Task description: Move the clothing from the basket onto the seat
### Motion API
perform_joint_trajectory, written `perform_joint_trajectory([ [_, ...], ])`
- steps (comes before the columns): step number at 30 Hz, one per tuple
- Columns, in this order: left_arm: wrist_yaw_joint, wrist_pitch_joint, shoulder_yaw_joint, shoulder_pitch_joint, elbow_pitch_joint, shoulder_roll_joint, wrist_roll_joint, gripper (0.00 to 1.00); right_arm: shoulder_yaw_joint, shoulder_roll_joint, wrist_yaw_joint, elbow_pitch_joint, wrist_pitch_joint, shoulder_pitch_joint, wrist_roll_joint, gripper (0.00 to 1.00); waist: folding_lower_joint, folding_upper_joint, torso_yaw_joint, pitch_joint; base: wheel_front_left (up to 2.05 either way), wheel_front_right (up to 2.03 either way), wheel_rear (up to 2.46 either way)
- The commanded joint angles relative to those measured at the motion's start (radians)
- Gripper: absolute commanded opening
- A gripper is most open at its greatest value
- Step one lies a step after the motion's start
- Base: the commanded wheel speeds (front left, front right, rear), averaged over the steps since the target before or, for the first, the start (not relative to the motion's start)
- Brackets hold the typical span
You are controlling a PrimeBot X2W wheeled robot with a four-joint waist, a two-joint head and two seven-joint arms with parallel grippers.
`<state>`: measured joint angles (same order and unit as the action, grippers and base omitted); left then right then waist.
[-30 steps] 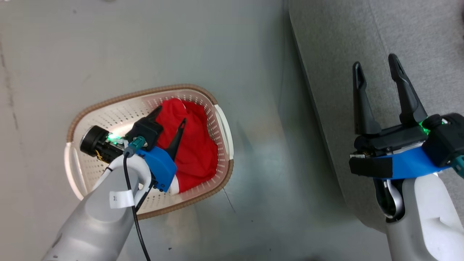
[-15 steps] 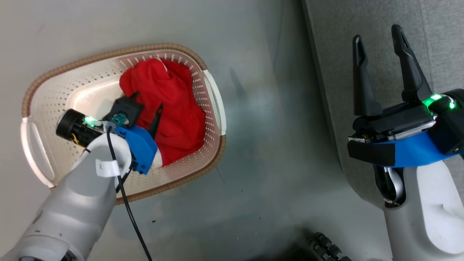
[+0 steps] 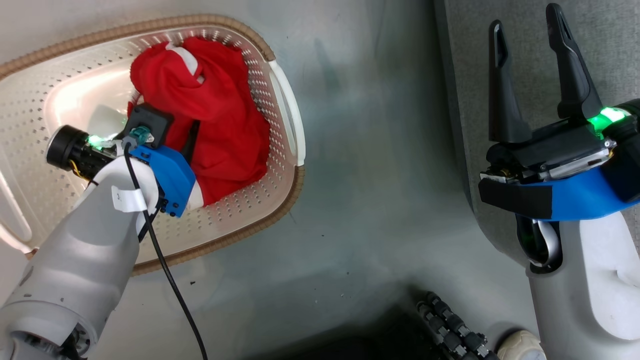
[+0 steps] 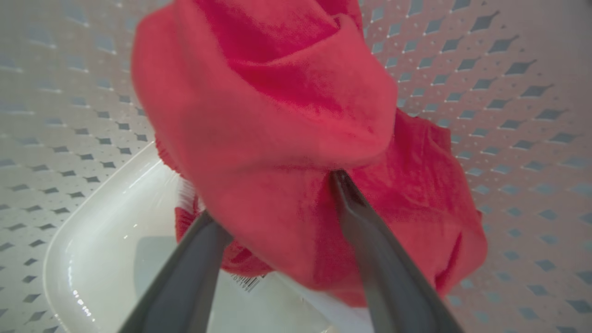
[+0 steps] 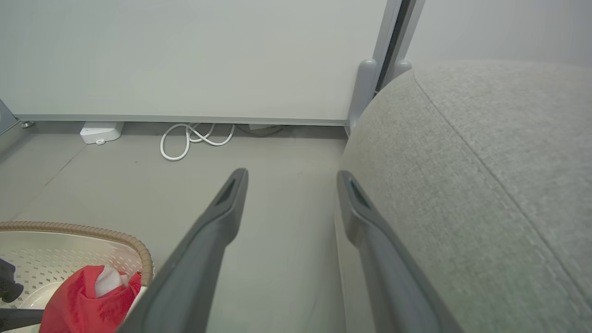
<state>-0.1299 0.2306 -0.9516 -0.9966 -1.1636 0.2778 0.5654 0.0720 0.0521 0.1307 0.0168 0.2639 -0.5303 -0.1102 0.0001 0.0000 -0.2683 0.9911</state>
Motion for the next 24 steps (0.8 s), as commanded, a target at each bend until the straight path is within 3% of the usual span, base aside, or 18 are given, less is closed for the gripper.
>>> perform_joint_trajectory([
  [1, -0.001, 0.001, -0.009, -0.02, -0.005, 0.004, 0.009, 1.0, 0.002, -0.003, 0.0, 0.004, 0.001, -0.019, -0.009, 1.0, -0.0001, 0.0, -0.005, 0.014, 0.0, 0.0, 0.0],
  [5, -0.001, 0.004, -0.034, -0.038, -0.009, -0.001, 0.032, 1.0, 0.001, -0.003, 0.0, 0.005, 0.001, -0.023, -0.01, 1.0, -0.0001, 0.0, -0.005, 0.026, 0.0, 0.0, 0.0],
  [6, -0.001, 0.006, -0.043, -0.041, -0.008, -0.004, 0.037, 0.4, -0.001, -0.003, 0.0, 0.004, 0.001, -0.024, -0.01, 1.0, -0.0001, 0.0, -0.004, 0.027, 0.0, 0.0, 0.0],
  [7, -0.001, 0.007, -0.05, -0.043, -0.005, -0.008, 0.044, 0.0, -0.003, -0.003, 0.0, 0.002, 0.001, -0.025, -0.01, 1.0, -0.0001, 0.0, -0.003, 0.028, 0.0, 0.0, 0.0],
  [24, -0.001, 0.034, -0.161, -0.013, 0.068, -0.048, 0.131, 0.0, -0.013, -0.003, 0.0, -0.029, 0.001, -0.013, 0.014, 1.0, -0.0001, 0.0, 0.063, -0.069, 0.0, 0.0, 0.0],
])
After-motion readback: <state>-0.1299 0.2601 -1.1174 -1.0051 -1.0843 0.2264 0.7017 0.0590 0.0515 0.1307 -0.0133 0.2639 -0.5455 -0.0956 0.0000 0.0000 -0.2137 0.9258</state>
